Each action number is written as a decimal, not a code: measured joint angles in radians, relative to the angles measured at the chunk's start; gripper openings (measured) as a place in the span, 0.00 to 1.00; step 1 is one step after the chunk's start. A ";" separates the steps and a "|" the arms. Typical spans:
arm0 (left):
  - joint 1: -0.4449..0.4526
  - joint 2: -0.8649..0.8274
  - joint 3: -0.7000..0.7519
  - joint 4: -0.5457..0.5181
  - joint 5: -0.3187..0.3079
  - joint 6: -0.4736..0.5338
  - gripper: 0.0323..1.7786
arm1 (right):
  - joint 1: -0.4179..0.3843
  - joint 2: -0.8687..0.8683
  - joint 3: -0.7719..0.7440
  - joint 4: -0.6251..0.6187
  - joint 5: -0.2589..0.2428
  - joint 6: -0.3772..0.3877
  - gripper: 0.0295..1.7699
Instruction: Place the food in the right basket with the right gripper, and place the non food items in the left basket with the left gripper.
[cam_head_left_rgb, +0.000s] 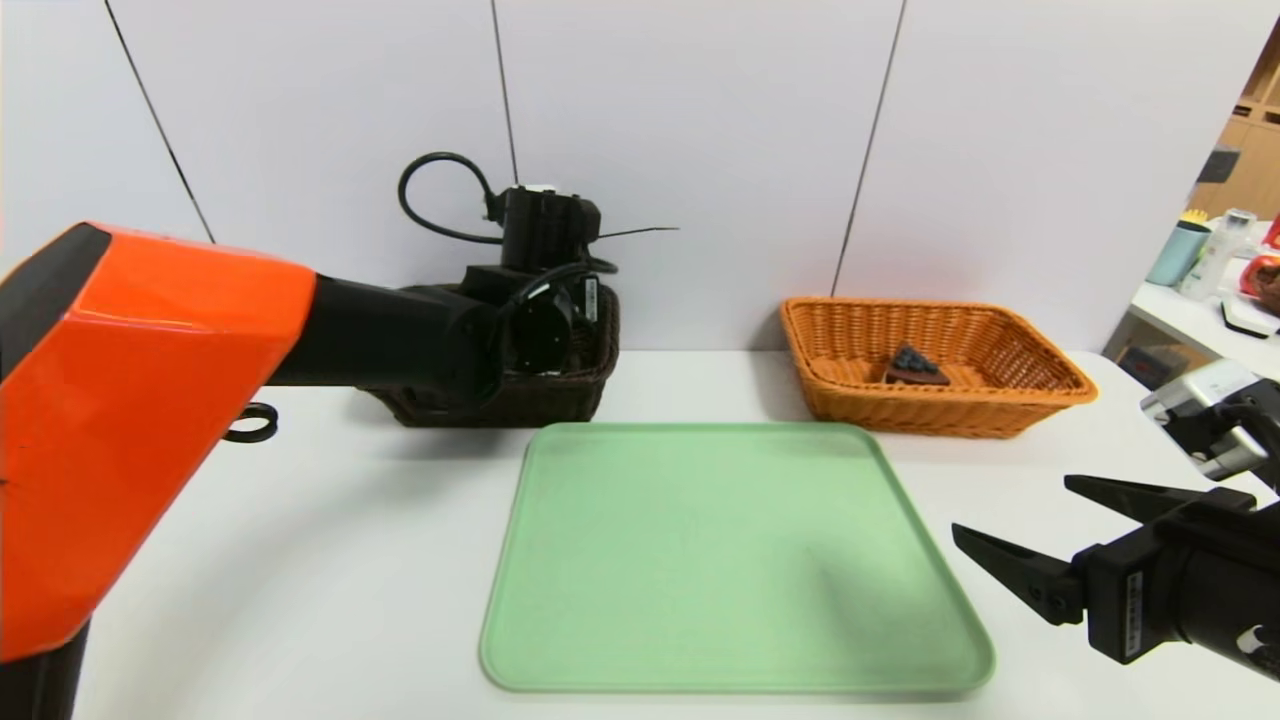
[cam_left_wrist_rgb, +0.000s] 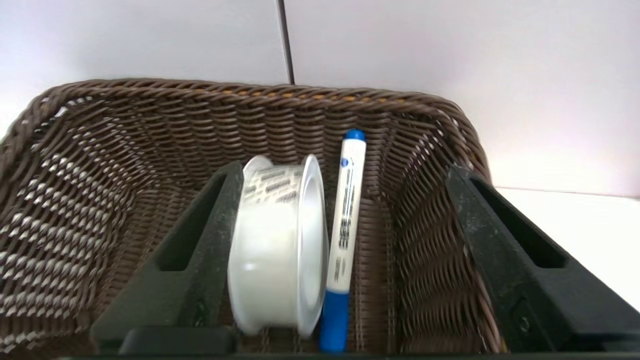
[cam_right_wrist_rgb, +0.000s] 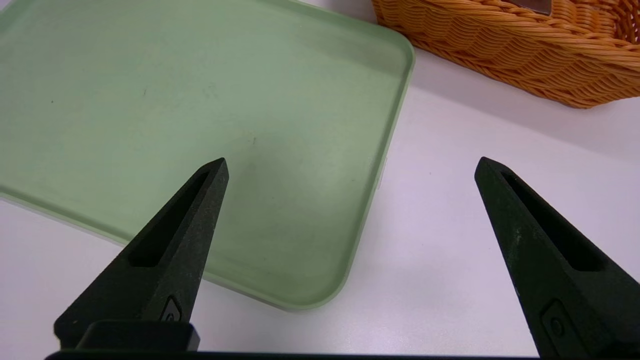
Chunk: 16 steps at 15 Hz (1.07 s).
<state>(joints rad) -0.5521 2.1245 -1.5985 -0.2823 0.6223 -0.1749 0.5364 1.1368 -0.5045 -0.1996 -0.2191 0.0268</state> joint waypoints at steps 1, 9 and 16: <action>-0.002 -0.038 0.050 -0.014 0.000 0.003 0.83 | 0.000 -0.001 -0.001 0.000 -0.002 0.000 0.96; -0.017 -0.473 0.607 -0.135 0.041 0.029 0.91 | -0.013 -0.037 0.009 0.004 -0.077 0.000 0.96; 0.037 -0.861 0.917 -0.137 0.096 0.106 0.94 | -0.052 -0.173 0.055 0.077 -0.174 -0.001 0.96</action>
<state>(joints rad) -0.5155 1.2636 -0.6815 -0.4189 0.7181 -0.0687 0.4843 0.9640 -0.4498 -0.1226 -0.3930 0.0260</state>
